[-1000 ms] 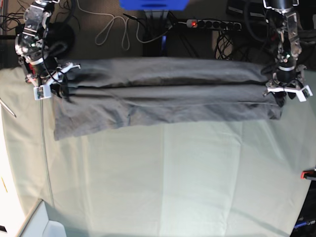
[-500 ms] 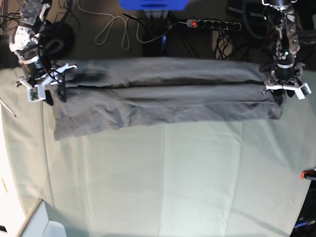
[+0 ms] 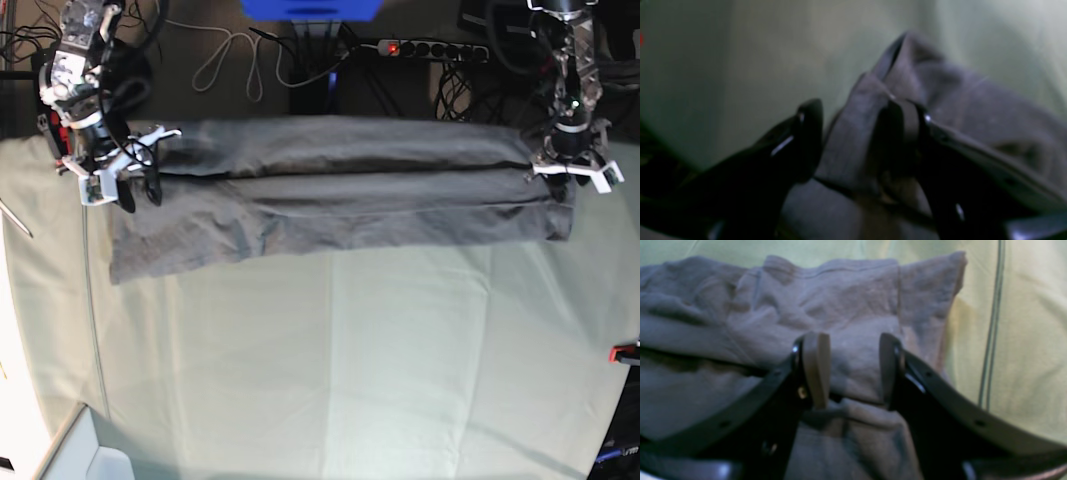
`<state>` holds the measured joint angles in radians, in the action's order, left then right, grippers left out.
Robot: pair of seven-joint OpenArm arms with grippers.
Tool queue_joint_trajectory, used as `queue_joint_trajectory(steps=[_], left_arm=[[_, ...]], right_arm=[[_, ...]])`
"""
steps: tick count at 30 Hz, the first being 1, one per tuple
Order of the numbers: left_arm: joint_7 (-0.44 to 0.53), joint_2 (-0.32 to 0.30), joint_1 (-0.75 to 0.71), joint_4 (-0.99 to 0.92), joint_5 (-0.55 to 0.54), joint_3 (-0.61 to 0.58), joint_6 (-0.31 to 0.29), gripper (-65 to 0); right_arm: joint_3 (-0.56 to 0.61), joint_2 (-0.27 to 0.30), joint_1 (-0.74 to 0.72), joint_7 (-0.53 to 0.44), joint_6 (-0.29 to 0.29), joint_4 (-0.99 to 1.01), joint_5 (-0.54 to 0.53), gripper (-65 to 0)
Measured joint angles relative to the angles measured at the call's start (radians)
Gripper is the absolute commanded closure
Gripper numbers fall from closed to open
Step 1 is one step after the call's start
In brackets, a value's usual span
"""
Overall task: Layout the t-shirt on the table in an organized manner, then fold the t-shirt properly
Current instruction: 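Lay the folded strip down and adjust its ends with both grippers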
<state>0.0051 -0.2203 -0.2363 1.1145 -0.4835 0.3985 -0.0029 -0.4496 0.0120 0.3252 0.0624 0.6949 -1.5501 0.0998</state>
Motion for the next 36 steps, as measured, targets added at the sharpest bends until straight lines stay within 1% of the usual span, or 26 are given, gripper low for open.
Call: queue_joint_trajectory(steps=[1, 3, 5, 6, 9, 12, 15, 19, 21, 24, 26, 27, 28, 30, 31, 33, 36], left_arm=[[0.012, 0.005, 0.003, -0.008, 0.003, 0.000, 0.000, -35.2], [0.023, 0.013, 0.010, -0.015, 0.002, 0.002, 0.000, -42.5], [0.025, 0.020, 0.013, -0.015, 0.002, 0.002, 0.000, -48.2], [0.030, 0.026, 0.013, -0.015, 0.004, 0.002, 0.000, -49.8], [0.038, 0.032, 0.013, -0.015, 0.006, 0.002, 0.000, -48.7], [0.038, 0.032, 0.013, -0.016, 0.008, 0.002, 0.000, -43.2], [0.037, 0.032, 0.013, -0.016, 0.008, 0.002, 0.001, -37.7], [0.037, 0.032, 0.013, -0.016, 0.008, 0.002, 0.003, -33.7], [0.036, 0.032, 0.012, -0.016, 0.008, 0.002, 0.003, -30.6], [0.037, 0.034, 0.012, -0.016, 0.007, 0.002, 0.003, -19.5], [0.036, 0.034, 0.012, -0.016, 0.004, 0.002, 0.003, -9.6], [0.035, 0.033, 0.012, -0.016, 0.004, 0.002, 0.002, -4.1], [0.032, 0.032, 0.013, -0.016, 0.002, 0.002, 0.002, 0.0], [0.030, 0.034, 0.013, -0.017, 0.000, 0.002, 0.002, -0.2], [0.031, 0.035, 0.013, -0.017, 0.000, 0.002, 0.002, -1.3], [0.031, 0.034, 0.013, -0.017, 0.000, 0.002, 0.000, 0.0], [0.031, 0.032, 0.013, -0.017, 0.000, 0.002, 0.000, 0.0]], right_arm=[[-0.001, 0.002, 0.000, 0.000, 0.000, 0.000, 0.000, -25.2], [0.002, 0.002, 0.003, 0.000, 0.000, 0.000, 0.000, -25.2], [0.003, 0.002, 0.000, 0.023, 0.000, 0.000, 0.000, -25.2], [0.003, 0.002, -0.004, 0.047, 0.000, 0.000, 0.001, -25.2], [0.000, 0.005, -0.029, 0.108, 0.000, 0.001, 0.008, -25.2], [-0.002, 0.008, -0.082, 0.135, 0.000, 0.002, 0.006, -25.2], [-0.011, 0.013, -0.125, 0.187, 0.000, -0.005, 0.004, -25.2], [-0.117, 0.028, -0.172, 0.263, -0.001, -0.077, 0.010, -25.2], [-0.131, 0.039, -0.188, 0.282, -0.002, -0.113, 0.004, -25.3], [-0.122, 0.023, -0.176, 0.321, 0.000, -0.140, 0.000, -25.3], [-0.118, 0.018, -0.137, 0.327, 0.000, -0.146, -0.003, -25.3], [-0.115, 0.011, -0.117, 0.329, 0.000, -0.146, -0.002, -25.3], [-0.115, -0.002, -0.102, 0.335, -0.001, -0.145, 0.001, -25.3], [-0.103, -0.024, -0.082, 0.338, 0.000, -0.137, 0.001, -25.3], [-0.090, -0.029, -0.077, 0.342, 0.000, -0.135, 0.000, -25.3], [-0.061, -0.028, -0.080, 0.333, -0.001, -0.114, -0.001, -25.3], [-0.027, -0.029, -0.092, 0.335, 0.000, -0.039, -0.002, -26.3]])
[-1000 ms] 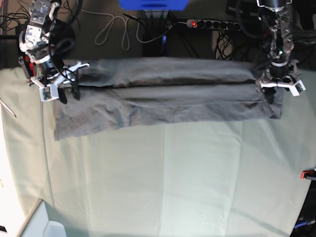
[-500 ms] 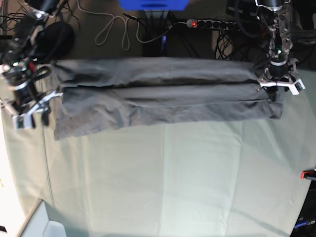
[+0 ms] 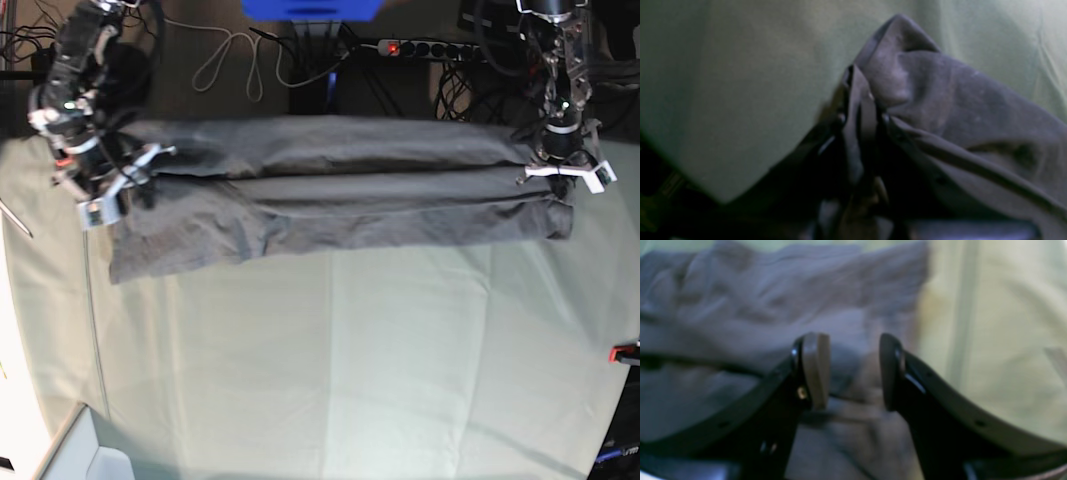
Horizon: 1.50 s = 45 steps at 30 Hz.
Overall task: Layout the t-shirt on the table in an organized manner, then fold the t-shirt properly
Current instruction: 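Lay the folded strip down and adjust its ends with both grippers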
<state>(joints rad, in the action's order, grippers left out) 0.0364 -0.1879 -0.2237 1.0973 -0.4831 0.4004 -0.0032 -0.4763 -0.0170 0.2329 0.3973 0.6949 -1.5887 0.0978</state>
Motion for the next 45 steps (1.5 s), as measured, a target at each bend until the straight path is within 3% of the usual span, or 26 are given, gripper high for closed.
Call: queue_joint_trajectory(steps=[6, 17, 20, 25, 26, 36, 45], left_arm=[[-0.002, -0.001, 0.000, 0.000, 0.000, 0.000, 0.000, 0.0], [-0.005, -0.003, -0.003, 0.000, 0.000, 0.004, -0.002, 0.0], [-0.005, -0.003, -0.002, 0.000, 0.000, 0.004, -0.002, 0.0], [-0.005, -0.003, -0.002, 0.000, 0.000, 0.004, -0.003, 0.0], [-0.005, -0.003, -0.002, 0.000, 0.000, 0.004, -0.003, 0.0], [-0.005, -0.005, -0.001, 0.000, 0.000, 0.004, -0.004, 0.0], [-0.006, -0.006, 0.000, 0.000, 0.000, 0.004, -0.004, 0.0]], right_arm=[[-0.005, 0.024, -0.069, -0.005, 0.000, 0.097, 0.004, -32.0], [-0.026, 0.028, -0.049, -0.001, 0.000, 0.115, 0.005, -31.9], [-0.033, 0.031, -0.021, -0.001, -0.001, 0.115, 0.006, -26.4], [-0.029, 0.020, 0.000, -0.001, 0.000, 0.114, -0.001, -1.4], [-0.029, 0.018, 0.000, -0.005, 0.000, 0.114, -0.002, 0.0], [-0.027, -0.066, 0.091, -0.009, 0.000, -0.111, -0.002, 0.0], [-0.027, -0.066, 0.150, -0.006, 0.000, -0.068, -0.002, 0.0]])
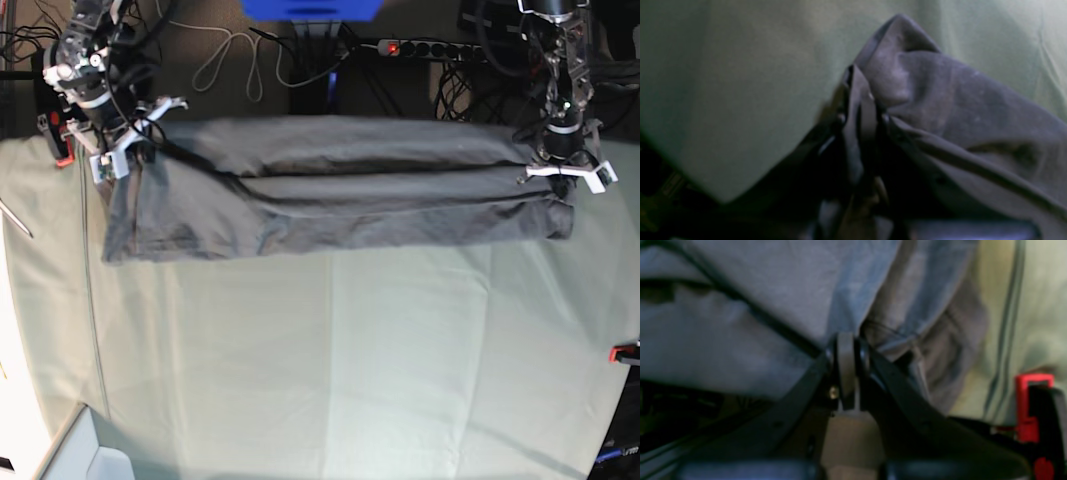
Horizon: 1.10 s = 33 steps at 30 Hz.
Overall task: Layout the t-shirt on the table in an organized manner, then fold the t-shirt properly
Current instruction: 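Lay the folded strip down and adjust its ends with both grippers, then grasp the strip's end with the left gripper and fold it toward the middle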
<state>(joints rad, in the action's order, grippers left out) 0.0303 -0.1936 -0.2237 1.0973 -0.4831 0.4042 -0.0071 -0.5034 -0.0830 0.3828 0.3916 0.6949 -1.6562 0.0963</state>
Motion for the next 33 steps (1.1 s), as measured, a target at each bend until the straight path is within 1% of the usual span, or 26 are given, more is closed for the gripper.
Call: queue_joint_trajectory(steps=[8, 9, 11, 14, 17, 20, 22, 25, 28, 30, 33], left_arm=[[0.000, 0.000, 0.000, 0.000, 0.000, 0.000, 0.000, 0.0], [0.000, 0.000, 0.000, 0.000, 0.000, 0.000, 0.000, 0.0], [0.000, 0.000, 0.000, 0.000, 0.000, 0.000, 0.000, 0.0], [0.000, 0.000, 0.000, 0.000, 0.000, 0.000, 0.000, 0.0], [0.000, 0.000, 0.000, 0.000, 0.000, 0.000, 0.000, 0.0], [0.000, 0.000, 0.000, 0.000, 0.000, 0.000, 0.000, 0.0], [-0.003, 0.000, 0.000, 0.002, 0.000, 0.000, 0.000, 0.0], [-0.003, 0.000, -0.001, 0.004, 0.000, 0.000, 0.000, 0.0], [-0.003, 0.000, -0.005, 0.006, 0.000, 0.000, 0.000, 0.0], [-0.007, 0.001, -0.010, 0.017, 0.000, 0.000, 0.000, 0.0], [-0.025, 0.003, -0.034, 0.083, 0.000, 0.000, 0.004, 0.0]], right_arm=[[0.000, 0.004, -0.001, -0.006, 0.000, 0.042, 0.000, 0.0], [0.000, 0.005, -0.003, -0.006, 0.000, 0.042, 0.000, -1.0], [0.001, 0.005, -0.003, -0.006, 0.000, 0.042, 0.000, -6.6], [0.001, 0.008, -0.003, -0.005, 0.000, 0.042, 0.003, -17.7], [0.002, 0.026, -0.003, 0.000, 0.000, 0.042, 0.003, -27.3], [-0.006, 0.030, 0.000, -0.002, 0.000, 0.041, 0.003, -32.2], [-0.030, 0.027, 0.001, 0.001, 0.000, 0.041, 0.003, -33.3], [-0.115, 0.022, -0.005, 0.000, 0.000, 0.040, -0.001, -33.2], [-0.171, 0.023, -0.023, 0.005, 0.000, 0.039, 0.003, -33.2], [-0.190, 0.023, -0.037, 0.003, 0.000, 0.039, 0.002, -33.2], [-0.191, 0.025, -0.038, -0.002, 0.000, 0.038, 0.000, -33.2]])
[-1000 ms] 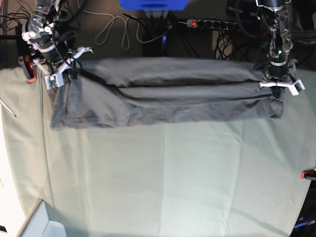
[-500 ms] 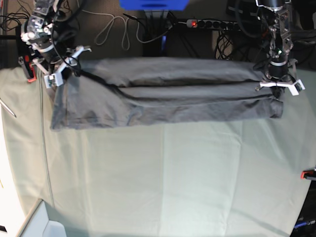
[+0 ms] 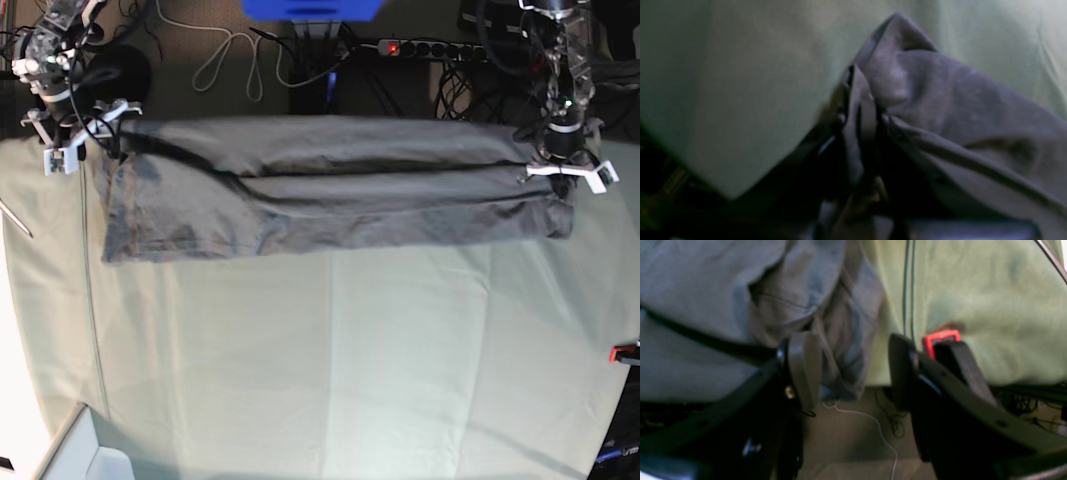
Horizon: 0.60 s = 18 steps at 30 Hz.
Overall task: Layout the t-shirt on the table in an organized manner, then fold the t-shirt properly
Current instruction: 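Grasp the strip's end with the left gripper and fold it toward the middle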
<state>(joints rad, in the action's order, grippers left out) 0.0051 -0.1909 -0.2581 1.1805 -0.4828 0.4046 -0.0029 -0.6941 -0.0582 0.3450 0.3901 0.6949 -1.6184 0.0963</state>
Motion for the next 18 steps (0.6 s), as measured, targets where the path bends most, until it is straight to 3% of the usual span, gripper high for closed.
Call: queue_joint_trajectory(steps=[8, 12, 18], left_arm=[[0.000, 0.017, -0.083, 0.256, 0.000, 0.000, 0.001, 0.0], [-0.001, 0.084, -0.131, 0.410, 0.002, -0.010, 0.007, 0.0], [0.000, 0.130, -0.161, 0.515, 0.004, -0.227, 0.010, 0.0]], right_arm=[[-0.003, -0.006, 0.002, 0.002, 0.000, 0.000, 0.000, -33.2], [-0.003, -0.006, 0.000, 0.003, 0.000, 0.000, 0.000, -33.2], [-0.003, -0.006, -0.020, 0.006, 0.000, 0.000, 0.000, -33.2]])
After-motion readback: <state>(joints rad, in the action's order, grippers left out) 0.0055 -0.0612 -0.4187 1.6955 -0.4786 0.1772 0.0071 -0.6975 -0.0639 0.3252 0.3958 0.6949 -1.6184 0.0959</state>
